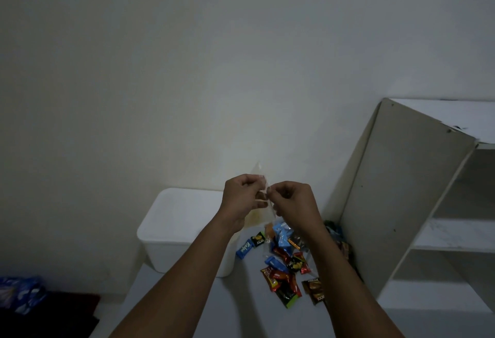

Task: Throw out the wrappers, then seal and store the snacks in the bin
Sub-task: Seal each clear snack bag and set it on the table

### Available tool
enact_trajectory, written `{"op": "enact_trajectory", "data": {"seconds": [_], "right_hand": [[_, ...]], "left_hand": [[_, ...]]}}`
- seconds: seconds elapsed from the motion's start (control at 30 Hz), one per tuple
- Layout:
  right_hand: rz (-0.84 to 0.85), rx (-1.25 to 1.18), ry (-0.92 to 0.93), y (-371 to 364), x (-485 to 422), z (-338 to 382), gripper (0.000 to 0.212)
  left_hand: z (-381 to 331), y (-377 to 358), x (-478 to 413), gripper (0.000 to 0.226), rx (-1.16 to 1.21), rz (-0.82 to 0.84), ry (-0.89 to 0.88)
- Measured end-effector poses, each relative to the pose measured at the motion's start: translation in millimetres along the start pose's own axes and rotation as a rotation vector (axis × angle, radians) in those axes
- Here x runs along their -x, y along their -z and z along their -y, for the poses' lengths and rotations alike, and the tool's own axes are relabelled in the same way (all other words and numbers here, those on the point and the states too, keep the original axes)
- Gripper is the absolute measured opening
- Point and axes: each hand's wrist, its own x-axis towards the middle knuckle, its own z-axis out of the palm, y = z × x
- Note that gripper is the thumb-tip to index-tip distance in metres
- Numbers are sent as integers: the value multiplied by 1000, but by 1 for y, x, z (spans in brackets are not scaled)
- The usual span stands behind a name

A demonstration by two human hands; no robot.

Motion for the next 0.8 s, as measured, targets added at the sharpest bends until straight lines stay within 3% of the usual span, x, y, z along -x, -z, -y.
{"op": "enact_trajectory", "data": {"seconds": [0.2,0.33,0.47,0.53,0.63,0.7,0.8], "right_hand": [[-32,72,18,0,0,-4,13],[52,-48,-74,15,3,-10,15],[191,-277,-160,36,7,-13,17],[163,-384,-214,40,6,-19,17],[80,-538,-383,28,11,-39,25],[7,-631,-535,11,26,-64,35],[48,-476,-704,-21,65,-114,38]], "left_hand": [[2,2,-2,18,-32,-67,-10],[11,24,-11,11,-224,-158,-121],[41,52,-16,64,-307,86,-7],[59,60,-9,49,-319,242,78],[89,67,3,12,-176,224,205],[116,74,11,11,-94,137,281],[162,87,25,17,-80,10,393]]}}
